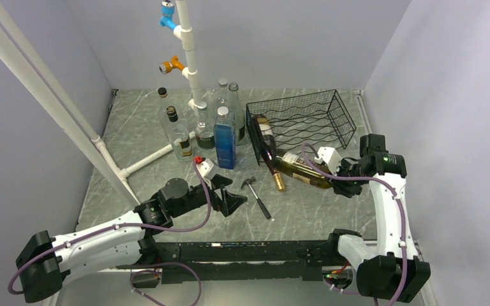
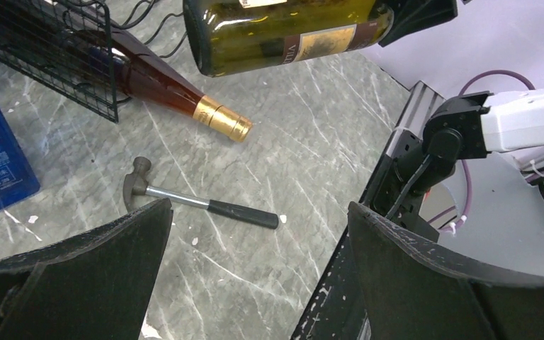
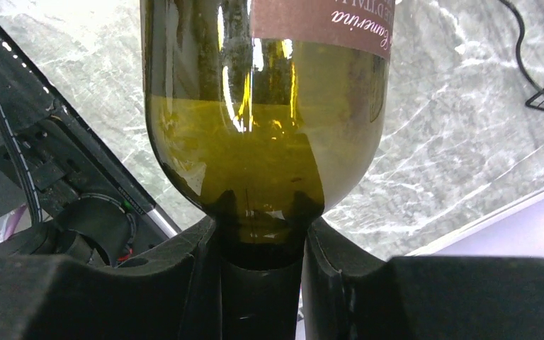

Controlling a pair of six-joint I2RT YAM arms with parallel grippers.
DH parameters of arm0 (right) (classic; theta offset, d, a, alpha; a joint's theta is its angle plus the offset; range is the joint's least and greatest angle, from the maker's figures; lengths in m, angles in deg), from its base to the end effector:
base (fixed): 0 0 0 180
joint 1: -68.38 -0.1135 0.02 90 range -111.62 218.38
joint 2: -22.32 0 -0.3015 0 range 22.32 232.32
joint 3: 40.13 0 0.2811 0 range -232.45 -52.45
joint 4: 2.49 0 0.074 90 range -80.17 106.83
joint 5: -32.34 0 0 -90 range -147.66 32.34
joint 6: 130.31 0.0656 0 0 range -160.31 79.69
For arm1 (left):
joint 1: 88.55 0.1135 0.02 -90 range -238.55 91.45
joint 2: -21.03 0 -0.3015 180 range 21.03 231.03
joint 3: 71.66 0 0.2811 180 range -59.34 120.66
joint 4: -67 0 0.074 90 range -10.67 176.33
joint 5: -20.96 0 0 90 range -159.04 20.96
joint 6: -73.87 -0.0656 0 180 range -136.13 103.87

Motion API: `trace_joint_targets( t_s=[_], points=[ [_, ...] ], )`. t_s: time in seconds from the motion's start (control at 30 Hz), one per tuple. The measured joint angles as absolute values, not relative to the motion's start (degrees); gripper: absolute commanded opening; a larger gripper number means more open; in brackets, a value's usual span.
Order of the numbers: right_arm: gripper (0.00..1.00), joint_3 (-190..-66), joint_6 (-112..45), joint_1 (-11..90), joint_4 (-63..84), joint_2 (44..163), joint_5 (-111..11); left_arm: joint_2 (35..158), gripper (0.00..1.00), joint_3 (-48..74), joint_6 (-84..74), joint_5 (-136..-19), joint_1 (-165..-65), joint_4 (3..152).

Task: Take the wine bottle off the wine rack
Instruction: Pick up the wine bottle from the wine rack, then place the wine bottle at the center of the board.

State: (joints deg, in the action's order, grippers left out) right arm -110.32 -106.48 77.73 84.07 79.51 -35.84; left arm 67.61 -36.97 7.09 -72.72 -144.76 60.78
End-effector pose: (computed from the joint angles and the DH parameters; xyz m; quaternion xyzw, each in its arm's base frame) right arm 0.1704 -0.0033 0.3008 -0.4862 0.8419 0.0621 0.2257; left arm 0.1225 -0.1907 0.2608 0.2310 0.7042 -0.4470 0.5009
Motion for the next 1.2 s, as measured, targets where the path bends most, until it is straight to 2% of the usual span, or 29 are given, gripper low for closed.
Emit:
trace_joint_targets(
  t_s=[0.33, 0.6, 0.83, 1.07, 1.2],
  points=[
    [0.00, -113.09, -114.00, 73.55, 86.71, 81.72, -34.02, 67.64, 0.99, -32.64, 7.22, -75.96, -144.39, 64.67],
    [0.00, -113.40, -115.64, 59.17, 86.52, 83.23, -36.34, 68.01, 0.99, -28.66, 7.57, -78.95, -143.19, 68.26],
    [0.00, -115.80, -117.35, 51.72, 86.45, 86.83, -37.83, 70.22, 0.99, -27.46, 8.84, -82.93, -141.74, 68.96],
    [0.00, -116.04, -117.83, 38.47, 85.58, 87.34, -43.14, 77.36, 0.99, -26.83, 11.57, -92.18, -138.77, 67.08],
    [0.00, -116.13, -118.09, 35.04, 85.67, 88.41, -44.32, 82.48, 0.99, -24.88, 12.44, -96.59, -138.29, 65.79]
  ],
)
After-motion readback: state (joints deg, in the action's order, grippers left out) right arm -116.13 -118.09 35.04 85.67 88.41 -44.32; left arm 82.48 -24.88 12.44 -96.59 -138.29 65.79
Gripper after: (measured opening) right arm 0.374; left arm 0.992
